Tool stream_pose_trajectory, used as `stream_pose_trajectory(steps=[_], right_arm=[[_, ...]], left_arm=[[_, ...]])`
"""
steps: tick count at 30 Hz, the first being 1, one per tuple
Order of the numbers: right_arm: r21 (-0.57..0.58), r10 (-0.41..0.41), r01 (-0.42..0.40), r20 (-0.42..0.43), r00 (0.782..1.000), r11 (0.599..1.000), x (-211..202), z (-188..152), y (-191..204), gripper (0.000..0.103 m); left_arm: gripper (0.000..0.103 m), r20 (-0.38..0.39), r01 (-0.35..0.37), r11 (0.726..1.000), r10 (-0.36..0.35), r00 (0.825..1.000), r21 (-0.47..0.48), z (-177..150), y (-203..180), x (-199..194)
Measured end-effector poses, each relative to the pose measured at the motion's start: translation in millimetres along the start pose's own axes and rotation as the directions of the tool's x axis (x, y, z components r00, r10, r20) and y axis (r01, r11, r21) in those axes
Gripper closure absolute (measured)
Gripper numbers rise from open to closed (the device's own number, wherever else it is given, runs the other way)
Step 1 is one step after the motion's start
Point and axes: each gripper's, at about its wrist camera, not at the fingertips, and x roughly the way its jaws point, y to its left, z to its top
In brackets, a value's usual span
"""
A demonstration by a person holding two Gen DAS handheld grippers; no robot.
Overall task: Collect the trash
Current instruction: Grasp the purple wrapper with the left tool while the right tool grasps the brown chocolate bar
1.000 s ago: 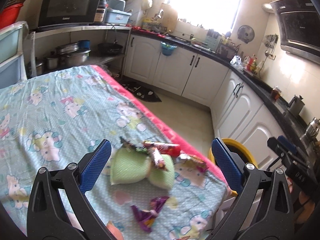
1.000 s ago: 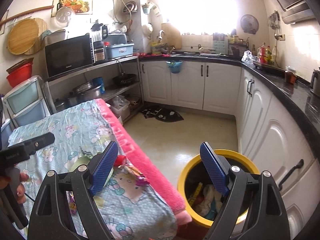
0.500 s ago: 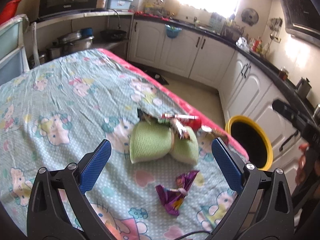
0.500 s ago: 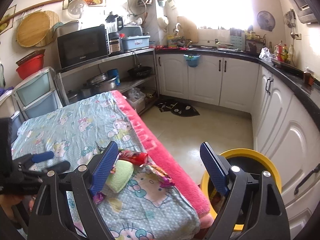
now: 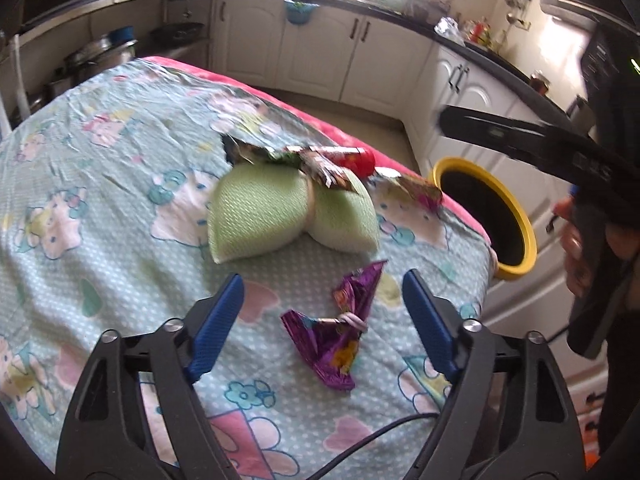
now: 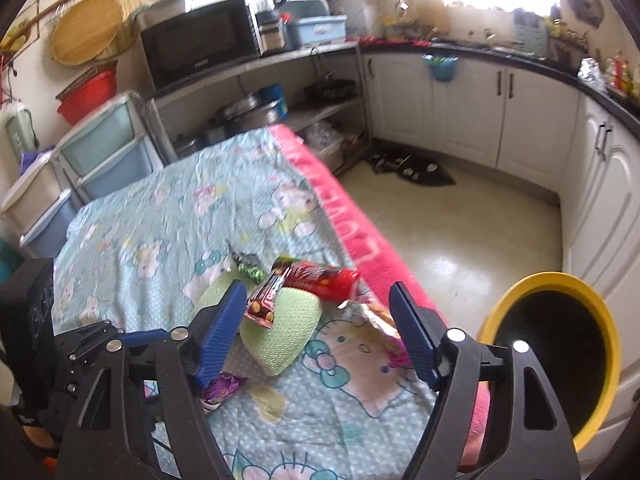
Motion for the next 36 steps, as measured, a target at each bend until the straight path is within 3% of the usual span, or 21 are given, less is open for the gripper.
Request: stream_pose_trajectory(steps=[11, 14, 19, 21, 24, 36], right_arm=[[-0.068, 0.056, -0.067, -0.157, 0.986, 0.995, 66, 3, 34, 0.042], [-0.051, 0.071, -0.082, -0.195, 0.978, 0.995, 79, 3, 35, 0.046], [-0.025, 0.088, -0.096, -0.238, 0.967, 0.995, 94, 0, 34, 0.058], [-0.029, 0.080, -0.089, -0.244, 0.967, 0.996, 96, 0, 33, 0.062], [-0.026, 0.079, -0.088, -0.243, 0.967, 0.996, 96, 0, 31, 0.076], [-0.019, 0.079, -0.085, -0.195, 0.978, 0.996, 77, -2, 27, 0.078]], left_arm=[[0.053, -0.071, 0.027, 0.998, -0.023, 0.997, 0.053, -5, -6, 20], [0.063, -0.088, 0.034, 0.998, -0.030, 0.996, 0.052, -6, -5, 25], [0.065, -0.097, 0.045, 0.998, -0.040, 0.994, 0.049, -7, -4, 29], [0.075, -0.099, 0.056, 0.997, -0.050, 0.994, 0.054, -9, -5, 29], [0.083, -0.097, 0.054, 0.996, -0.046, 0.994, 0.076, -10, -8, 29], [0.093, -0.082, 0.055, 0.993, -0.047, 0.996, 0.102, 0, -24, 23]])
